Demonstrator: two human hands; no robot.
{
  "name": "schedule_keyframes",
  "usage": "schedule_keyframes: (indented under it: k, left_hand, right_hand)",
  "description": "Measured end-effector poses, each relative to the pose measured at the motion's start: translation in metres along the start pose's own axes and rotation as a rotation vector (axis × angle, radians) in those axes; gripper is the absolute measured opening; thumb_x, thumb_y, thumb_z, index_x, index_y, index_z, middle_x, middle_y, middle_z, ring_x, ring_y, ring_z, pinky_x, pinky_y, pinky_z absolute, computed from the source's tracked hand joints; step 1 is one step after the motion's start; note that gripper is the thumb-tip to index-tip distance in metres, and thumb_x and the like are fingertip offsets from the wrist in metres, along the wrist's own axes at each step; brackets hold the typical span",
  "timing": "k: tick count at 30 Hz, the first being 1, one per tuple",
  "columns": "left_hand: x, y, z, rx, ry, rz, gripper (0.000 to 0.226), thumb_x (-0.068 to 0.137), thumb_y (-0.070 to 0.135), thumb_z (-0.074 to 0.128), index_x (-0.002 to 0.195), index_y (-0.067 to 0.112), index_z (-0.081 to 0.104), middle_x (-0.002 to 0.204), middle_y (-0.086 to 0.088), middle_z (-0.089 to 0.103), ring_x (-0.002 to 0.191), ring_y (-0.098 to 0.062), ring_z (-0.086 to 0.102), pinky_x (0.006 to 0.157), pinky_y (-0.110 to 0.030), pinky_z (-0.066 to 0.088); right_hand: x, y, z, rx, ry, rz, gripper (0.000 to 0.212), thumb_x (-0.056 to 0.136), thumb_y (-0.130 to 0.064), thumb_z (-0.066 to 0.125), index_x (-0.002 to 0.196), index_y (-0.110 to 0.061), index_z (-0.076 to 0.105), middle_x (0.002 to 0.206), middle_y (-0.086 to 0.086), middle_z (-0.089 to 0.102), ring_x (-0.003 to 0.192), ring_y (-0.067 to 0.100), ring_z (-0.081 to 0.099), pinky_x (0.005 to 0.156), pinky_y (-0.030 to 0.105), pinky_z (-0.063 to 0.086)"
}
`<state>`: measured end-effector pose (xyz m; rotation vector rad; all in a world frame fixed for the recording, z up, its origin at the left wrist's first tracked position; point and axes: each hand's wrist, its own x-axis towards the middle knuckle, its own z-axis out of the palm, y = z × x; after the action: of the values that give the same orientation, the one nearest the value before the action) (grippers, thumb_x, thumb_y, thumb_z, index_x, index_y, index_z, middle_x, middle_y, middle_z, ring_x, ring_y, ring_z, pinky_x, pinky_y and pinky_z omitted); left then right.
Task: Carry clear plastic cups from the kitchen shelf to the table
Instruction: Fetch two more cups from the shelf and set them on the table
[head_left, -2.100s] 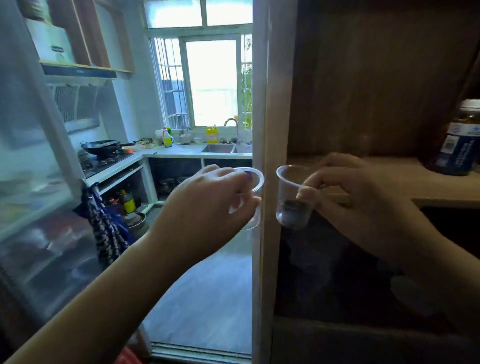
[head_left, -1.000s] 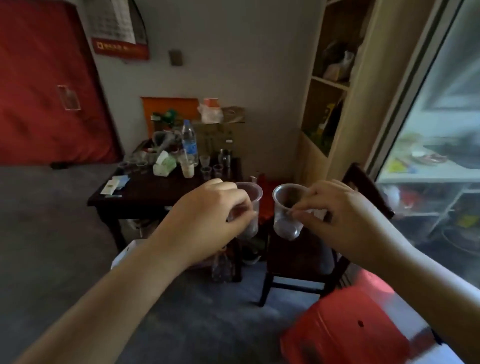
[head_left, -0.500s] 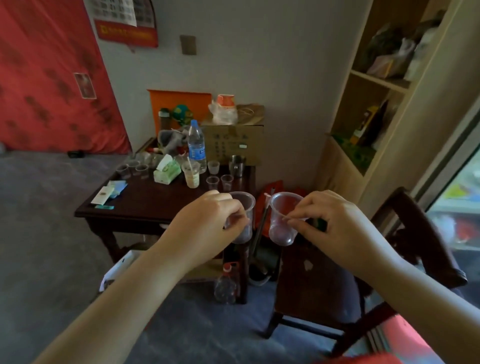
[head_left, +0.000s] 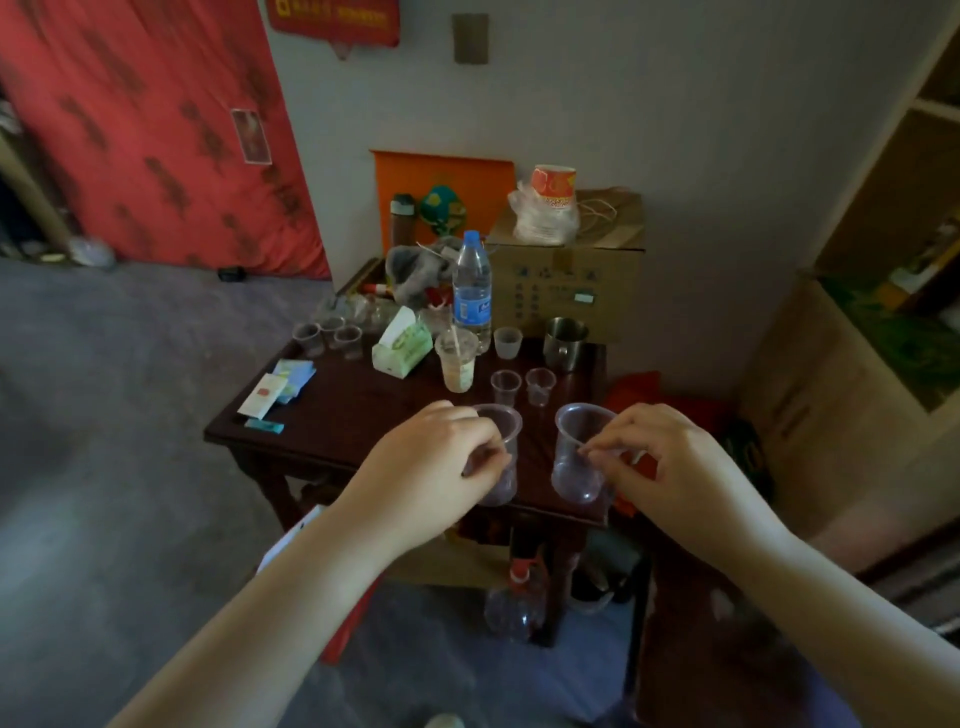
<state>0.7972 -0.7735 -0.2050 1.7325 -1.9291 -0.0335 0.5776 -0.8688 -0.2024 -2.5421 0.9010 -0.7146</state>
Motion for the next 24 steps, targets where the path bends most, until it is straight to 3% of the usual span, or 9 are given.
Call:
schedule_keyframes:
  k: [3, 8, 17, 24]
  left_hand:
    - [0.028, -0.047, 0.017, -0.037, -0.046, 0.017, 0.016, 0.085, 0.036, 0.052, 0.080, 0.024, 0.062, 0.073, 0.014, 0.055, 0.080, -0.002, 0.046, 0.062, -0.018, 0.041]
    - [0.077, -0.116, 0.057, -0.120, -0.130, 0.009, 0.013, 0.086, 0.033, 0.053, 0.082, 0.024, 0.063, 0.076, 0.013, 0.057, 0.082, -0.002, 0.048, 0.065, -0.021, 0.044]
    - [0.142, -0.171, 0.124, -0.186, -0.223, 0.013, 0.011, 0.086, 0.027, 0.054, 0.086, 0.021, 0.063, 0.080, 0.013, 0.054, 0.081, -0.005, 0.046, 0.065, -0.025, 0.044]
    - [0.169, -0.193, 0.176, -0.186, -0.271, -0.139, 0.010, 0.085, 0.019, 0.054, 0.089, 0.023, 0.063, 0.077, 0.016, 0.046, 0.079, -0.003, 0.043, 0.061, -0.013, 0.030]
  right_hand:
    - [0.035, 0.020, 0.031, 0.004, 0.004, 0.088, 0.012, 0.084, -0.029, 0.060, 0.092, -0.036, 0.066, 0.088, -0.023, 0.057, 0.094, -0.006, 0.048, 0.079, 0.006, 0.035]
    - [0.092, 0.050, 0.077, 0.076, 0.029, 0.249, 0.016, 0.086, -0.021, 0.061, 0.092, -0.035, 0.067, 0.090, -0.023, 0.057, 0.097, -0.011, 0.046, 0.079, 0.001, 0.030]
    - [0.146, 0.106, 0.119, -0.002, -0.021, 0.307, 0.018, 0.083, -0.016, 0.063, 0.096, -0.027, 0.068, 0.088, -0.020, 0.058, 0.089, -0.001, 0.049, 0.076, 0.004, 0.035]
    - [0.174, 0.181, 0.151, -0.019, -0.146, 0.301, 0.022, 0.085, -0.011, 0.059, 0.102, -0.022, 0.068, 0.094, -0.011, 0.062, 0.094, 0.007, 0.051, 0.077, 0.020, 0.044]
